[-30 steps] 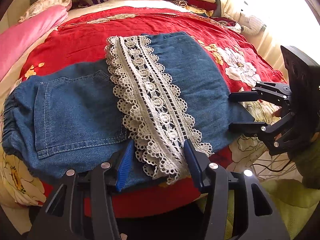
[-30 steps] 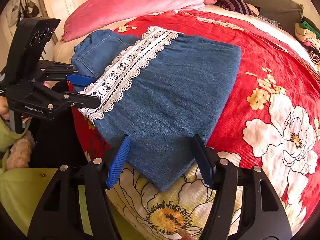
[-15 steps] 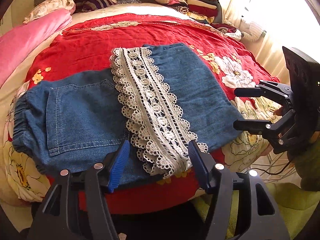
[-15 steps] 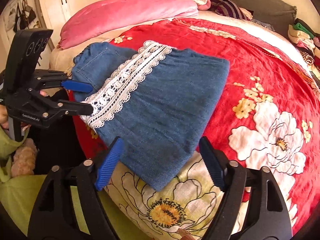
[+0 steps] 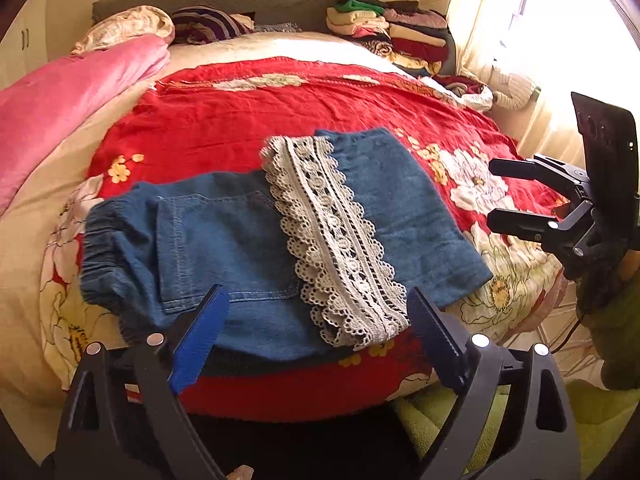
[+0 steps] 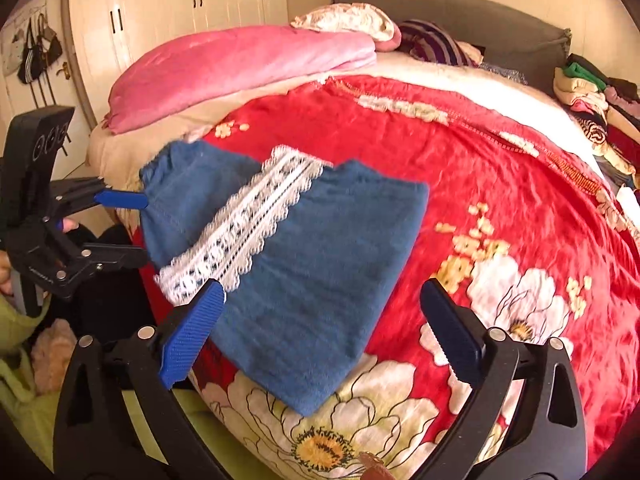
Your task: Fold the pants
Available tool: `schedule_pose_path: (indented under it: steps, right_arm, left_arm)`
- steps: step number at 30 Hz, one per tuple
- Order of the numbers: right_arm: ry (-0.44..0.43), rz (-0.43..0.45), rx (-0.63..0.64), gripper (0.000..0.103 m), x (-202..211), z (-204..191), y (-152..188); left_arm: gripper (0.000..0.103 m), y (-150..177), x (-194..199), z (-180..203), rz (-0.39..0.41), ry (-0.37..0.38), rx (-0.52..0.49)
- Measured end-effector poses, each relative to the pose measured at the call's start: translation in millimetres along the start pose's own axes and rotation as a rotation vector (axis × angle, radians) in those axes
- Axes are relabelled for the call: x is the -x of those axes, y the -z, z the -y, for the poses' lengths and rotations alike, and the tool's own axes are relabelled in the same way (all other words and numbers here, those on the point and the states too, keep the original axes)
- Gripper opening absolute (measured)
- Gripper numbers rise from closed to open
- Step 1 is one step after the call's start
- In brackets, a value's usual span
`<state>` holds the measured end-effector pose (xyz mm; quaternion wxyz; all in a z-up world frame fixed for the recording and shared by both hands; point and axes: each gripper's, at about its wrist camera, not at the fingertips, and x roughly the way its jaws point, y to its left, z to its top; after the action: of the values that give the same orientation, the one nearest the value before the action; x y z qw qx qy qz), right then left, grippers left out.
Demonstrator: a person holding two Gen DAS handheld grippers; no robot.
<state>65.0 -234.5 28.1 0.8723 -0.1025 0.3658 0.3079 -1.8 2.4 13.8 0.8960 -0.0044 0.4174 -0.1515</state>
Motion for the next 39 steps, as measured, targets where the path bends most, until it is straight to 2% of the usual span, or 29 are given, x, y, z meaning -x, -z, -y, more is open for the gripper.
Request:
schedule_pose_path:
  steps: [4, 9, 14, 20, 24, 28, 31, 39]
  right_arm:
    - [0.017, 0.036, -0.007, 0.094, 7, 2, -12]
    - [0.003, 0.068, -0.005, 0.094, 8, -1, -31]
    - [-0.031, 0.09, 0.046, 0.094, 3, -19, -52]
    - [-0.083, 0.089, 0.097, 0.094, -10, -45, -72]
    - [-0.119, 0.077, 0.152, 0.094, -24, -67, -88]
    - [-0.156, 0.047, 0.209, 0.094, -44, -89, -101]
    - [-0.185, 0.021, 0.242, 0.094, -60, -104, -110]
    - [-0.247, -0.044, 0.328, 0.094, -97, -132, -128]
  left_arm:
    - [0.097, -1, 19, -15, 0.049, -0.034, 0.037]
    - [0.097, 1, 39, -39, 0.087, -0.076, 0.094]
    - [0.097, 11, 54, -74, 0.109, -0.126, 0.198]
    - [0.097, 24, 66, -105, 0.111, -0.161, 0.28]
    - [0.097, 38, 64, -119, 0.083, -0.193, 0.332]
    - [0.097, 48, 55, -126, 0.053, -0.17, 0.367]
    - [0.097, 52, 47, -129, 0.037, -0.125, 0.392]
    - [0.097, 57, 20, -113, -0.018, -0.072, 0.381]
